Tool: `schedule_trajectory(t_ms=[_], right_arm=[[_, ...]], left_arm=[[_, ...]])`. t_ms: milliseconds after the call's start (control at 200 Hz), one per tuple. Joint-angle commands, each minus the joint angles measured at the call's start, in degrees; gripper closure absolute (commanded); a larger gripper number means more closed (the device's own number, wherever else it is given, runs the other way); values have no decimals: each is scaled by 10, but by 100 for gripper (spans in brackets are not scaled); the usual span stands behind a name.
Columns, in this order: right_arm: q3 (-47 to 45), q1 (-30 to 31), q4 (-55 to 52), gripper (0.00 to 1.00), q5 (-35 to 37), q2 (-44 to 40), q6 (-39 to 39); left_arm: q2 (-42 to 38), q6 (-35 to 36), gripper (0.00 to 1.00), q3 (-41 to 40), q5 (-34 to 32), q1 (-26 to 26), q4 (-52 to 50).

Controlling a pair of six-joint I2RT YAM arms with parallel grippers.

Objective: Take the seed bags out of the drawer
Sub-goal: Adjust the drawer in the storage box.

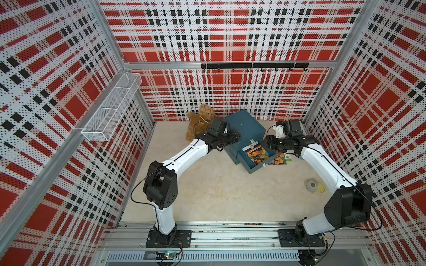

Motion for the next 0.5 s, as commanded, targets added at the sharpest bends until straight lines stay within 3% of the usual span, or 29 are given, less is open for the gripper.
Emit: schedule_trajectory(t_ms=[0,496], right_arm=[[9,10,-14,30,27,18,-41],[3,53,19,16,116,80,-101]], left_arm=[[-1,-1,22,20,8,-9,-40],[40,-12,21,59,13,-16,-40]])
